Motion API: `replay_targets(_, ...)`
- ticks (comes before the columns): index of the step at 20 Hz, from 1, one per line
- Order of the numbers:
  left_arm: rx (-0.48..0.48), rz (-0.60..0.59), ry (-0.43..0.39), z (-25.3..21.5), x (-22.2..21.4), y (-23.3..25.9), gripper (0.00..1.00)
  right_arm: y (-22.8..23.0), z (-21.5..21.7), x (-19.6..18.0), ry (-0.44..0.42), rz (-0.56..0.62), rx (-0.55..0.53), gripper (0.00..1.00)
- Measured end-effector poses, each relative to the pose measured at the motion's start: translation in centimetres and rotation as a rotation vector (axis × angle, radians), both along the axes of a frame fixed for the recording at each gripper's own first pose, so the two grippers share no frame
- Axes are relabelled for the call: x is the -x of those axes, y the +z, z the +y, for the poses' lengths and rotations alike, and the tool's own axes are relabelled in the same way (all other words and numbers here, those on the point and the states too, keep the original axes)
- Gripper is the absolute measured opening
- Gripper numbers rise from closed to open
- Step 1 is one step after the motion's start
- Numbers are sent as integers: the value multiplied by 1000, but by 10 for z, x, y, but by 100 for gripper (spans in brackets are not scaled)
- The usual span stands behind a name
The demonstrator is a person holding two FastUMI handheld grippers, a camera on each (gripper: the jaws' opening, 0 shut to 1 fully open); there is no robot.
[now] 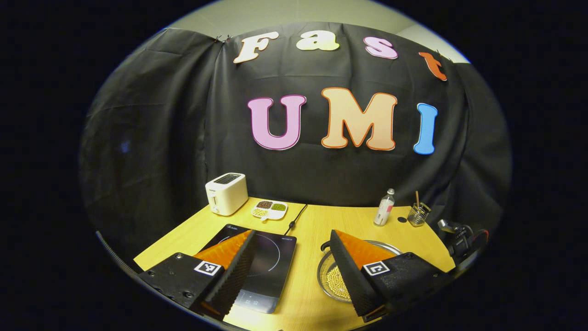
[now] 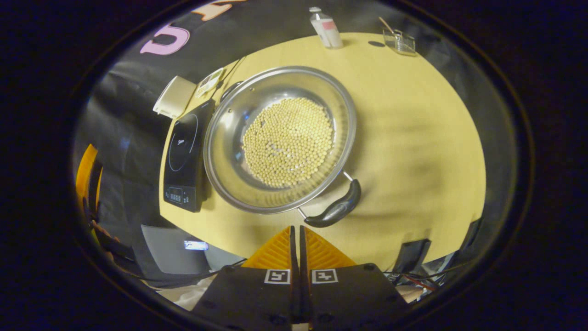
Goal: First push the handle of the pot to place it horizontally, then grasp the pot with both hands and set it on the induction cooktop.
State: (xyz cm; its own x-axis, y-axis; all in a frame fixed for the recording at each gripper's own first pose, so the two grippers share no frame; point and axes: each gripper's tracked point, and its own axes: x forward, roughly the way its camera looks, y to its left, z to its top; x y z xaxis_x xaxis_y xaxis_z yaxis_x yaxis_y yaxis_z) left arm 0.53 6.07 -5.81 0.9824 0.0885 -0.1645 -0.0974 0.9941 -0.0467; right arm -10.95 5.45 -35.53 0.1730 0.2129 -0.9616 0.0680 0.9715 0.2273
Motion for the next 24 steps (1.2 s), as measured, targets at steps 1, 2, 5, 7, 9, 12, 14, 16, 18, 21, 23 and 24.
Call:
replay_targets(1,11,-1,7,-1,-1,0,96,-4,-1,1,11,19,-1,0)
replay_targets(2,19,0,16,-1,-2,-2,96,-7,-1,1,18,34,-1,0)
replay_targets(5,30,34,58,3,-6,-12,96,-19,-1,2,28,79,-17,0)
replay_targets(7,44,48,83,3,-9,-15,97,-23,-1,3,30,98,-20,3)
replay_targets(9,53,51,102,2,-12,-16,96,-26,-4,2,38,104,-9,3)
replay_targets(12,48,54,129,1,-15,-19,96,-25,-12,-4,20,104,-3,3)
replay_targets(14,45,60,135,-3,-15,-22,96,-27,-19,-9,12,98,10,3)
replay_targets(16,42,72,137,-7,-16,-27,96,-27,-23,-16,1,94,11,3)
replay_targets(18,39,79,136,-11,-18,-29,96,-27,-27,-22,-7,91,12,3)
replay_targets(21,40,90,131,-17,-20,-35,96,-27,-32,-31,-36,92,4,3)
replay_targets(23,41,94,126,-18,-22,-37,97,-29,-37,-37,-58,85,8,3)
replay_targets(24,42,98,126,-19,-23,-38,97,-30,-43,-40,-68,79,13,3)
